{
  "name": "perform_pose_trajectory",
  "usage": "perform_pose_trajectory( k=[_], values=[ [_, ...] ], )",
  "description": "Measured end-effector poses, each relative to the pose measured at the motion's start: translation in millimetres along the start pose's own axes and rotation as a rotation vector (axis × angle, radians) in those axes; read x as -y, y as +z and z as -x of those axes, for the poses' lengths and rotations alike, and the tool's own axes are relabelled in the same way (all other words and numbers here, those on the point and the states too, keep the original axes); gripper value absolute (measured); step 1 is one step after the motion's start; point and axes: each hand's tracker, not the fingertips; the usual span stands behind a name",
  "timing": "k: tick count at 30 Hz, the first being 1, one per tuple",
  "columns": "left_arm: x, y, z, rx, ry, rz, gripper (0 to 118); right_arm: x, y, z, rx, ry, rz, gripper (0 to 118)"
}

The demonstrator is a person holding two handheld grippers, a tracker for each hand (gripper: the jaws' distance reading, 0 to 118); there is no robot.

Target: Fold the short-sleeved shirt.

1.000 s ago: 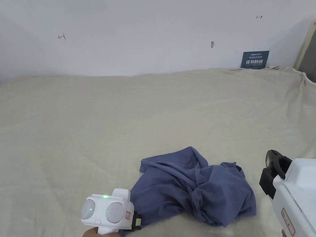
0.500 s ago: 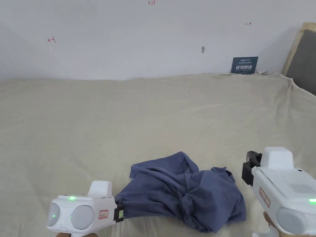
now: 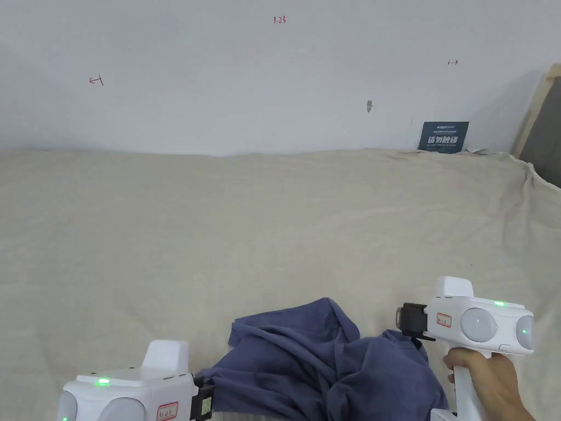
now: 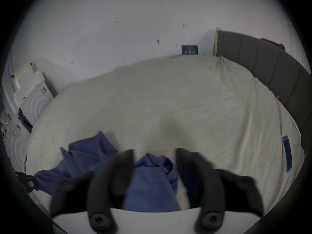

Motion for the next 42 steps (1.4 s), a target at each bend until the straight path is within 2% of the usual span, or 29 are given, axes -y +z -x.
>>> perform_pose_trajectory(
  k=[2,11,13,14,15,19,22,24,27,31,34,42],
  values=[
    [-1,-3,1,0.000,0.001,-0.001,4,0,-11,2,0.024,0.001,0.030,89],
    [-1,-9,9,0.002,0.021,0.010,4,-2,-51,4,0.101,0.044,0.152,88],
    [0,-6,7,0.002,0.019,0.019,4,-2,-56,7,0.112,0.060,0.178,77],
    [1,-6,7,0.001,0.018,0.019,4,-2,-56,7,0.117,0.064,0.182,65],
    [2,-5,8,0.002,0.020,0.018,4,-1,-57,8,0.117,0.068,0.188,43],
    [4,-7,12,0.008,0.034,0.019,4,1,-54,11,0.090,0.050,0.190,6],
    [6,-6,12,0.010,0.029,0.024,4,2,-39,21,0.131,0.176,0.104,5],
    [8,-7,12,0.008,0.029,0.023,4,0,-25,23,0.130,0.196,0.057,5],
    [9,-6,12,0.010,0.039,0.021,4,-8,2,20,0.103,0.164,0.004,5],
    [4,1,14,0.021,0.047,-0.002,4,-29,39,12,0.070,0.171,-0.070,5],
    [-11,12,16,0.022,0.060,-0.039,4,-52,67,1,0.039,0.124,-0.138,5],
    [-92,53,44,-0.012,0.112,-0.219,4,-120,137,-7,0.043,0.119,-0.297,5]
  ],
)
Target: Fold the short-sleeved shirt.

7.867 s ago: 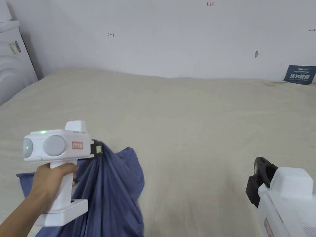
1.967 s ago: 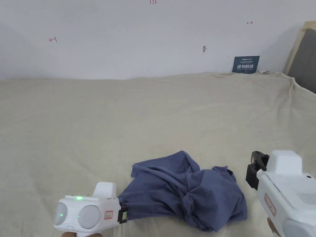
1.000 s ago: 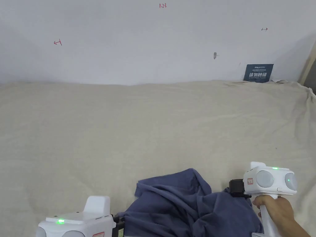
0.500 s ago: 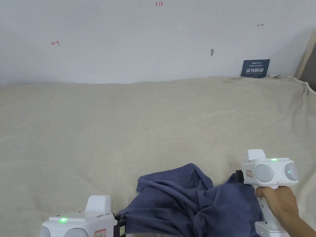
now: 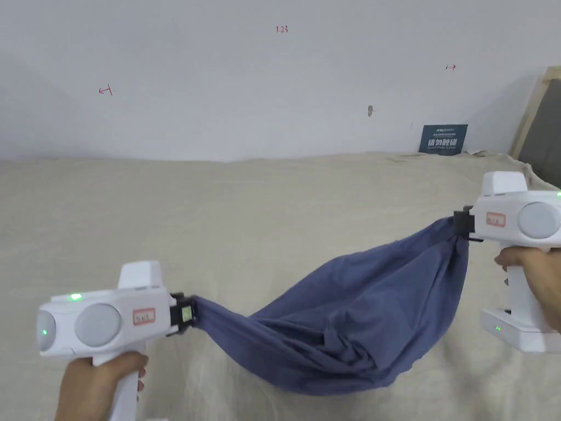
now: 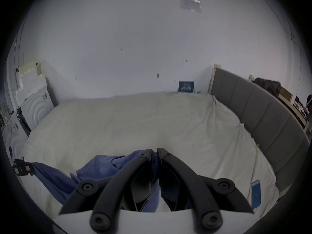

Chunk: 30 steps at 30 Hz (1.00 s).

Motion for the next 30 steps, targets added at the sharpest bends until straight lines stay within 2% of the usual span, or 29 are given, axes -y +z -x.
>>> perform_pose_trajectory(
  k=[3,7,13,17,24,30],
  values=[
    [-45,13,6,-0.039,-0.013,-0.071,4,-37,10,-9,0.022,-0.041,-0.063,5],
    [-108,23,26,-0.053,0.048,-0.150,4,-83,15,-15,0.064,-0.018,-0.115,5],
    [-201,32,41,-0.124,0.051,-0.240,4,-136,9,-18,0.098,-0.021,-0.175,5],
    [-263,43,44,-0.107,0.078,-0.262,4,-167,7,-16,0.097,-0.043,-0.213,5],
    [-302,77,25,-0.191,0.030,-0.397,4,-199,11,-9,0.086,-0.057,-0.288,5],
    [-280,68,37,-0.211,0.001,-0.379,4,-170,-5,-2,0.073,-0.037,-0.249,5]
  ],
)
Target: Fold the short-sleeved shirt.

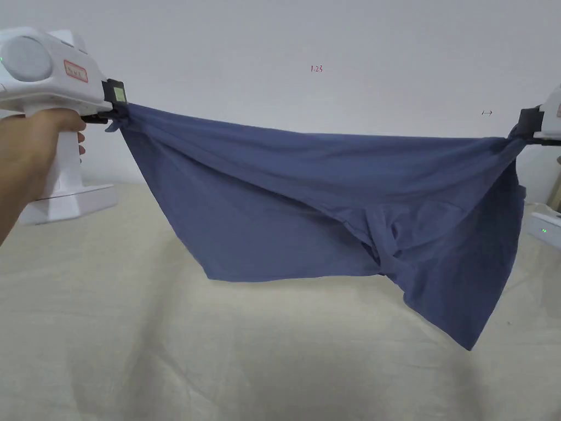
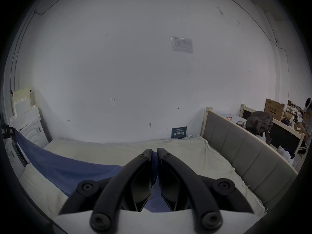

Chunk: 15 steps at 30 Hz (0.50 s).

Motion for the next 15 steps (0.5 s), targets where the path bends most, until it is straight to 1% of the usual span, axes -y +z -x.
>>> perform_pose_trajectory(
  k=[3,5,7,10,13,15],
  values=[
    [27,-6,10,0.007,-0.018,0.061,4,30,-3,3,-0.008,0.023,0.052,5],
    [55,-1,6,0.006,-0.023,0.085,4,53,-5,4,-0.011,0.042,0.083,5],
    [80,-1,11,0.008,-0.022,0.120,4,79,-6,5,-0.026,0.043,0.126,5],
    [120,-15,31,0.004,-0.033,0.202,4,118,-2,9,-0.030,0.080,0.198,5],
    [158,-23,45,-0.007,-0.051,0.259,4,160,5,9,-0.026,0.096,0.258,5],
    [182,-21,53,-0.009,-0.034,0.284,4,184,15,9,-0.029,0.081,0.288,5]
  ],
)
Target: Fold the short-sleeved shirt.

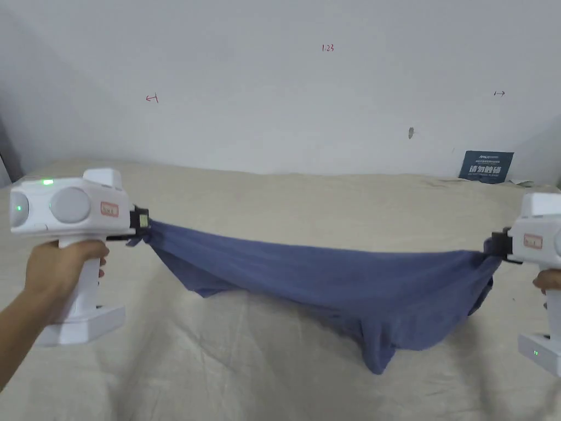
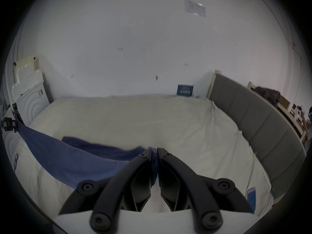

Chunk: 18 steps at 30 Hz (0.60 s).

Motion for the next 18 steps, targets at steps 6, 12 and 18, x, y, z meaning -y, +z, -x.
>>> perform_pose_trajectory(
  k=[6,12,18],
  values=[
    [79,13,12,-0.010,-0.013,0.083,4,74,20,2,-0.025,-0.040,0.064,5],
    [148,38,22,-0.017,-0.006,0.136,4,135,56,5,-0.030,-0.091,0.097,5],
    [209,76,19,-0.013,-0.025,0.199,4,185,97,3,-0.060,-0.162,0.112,5]
  ],
)
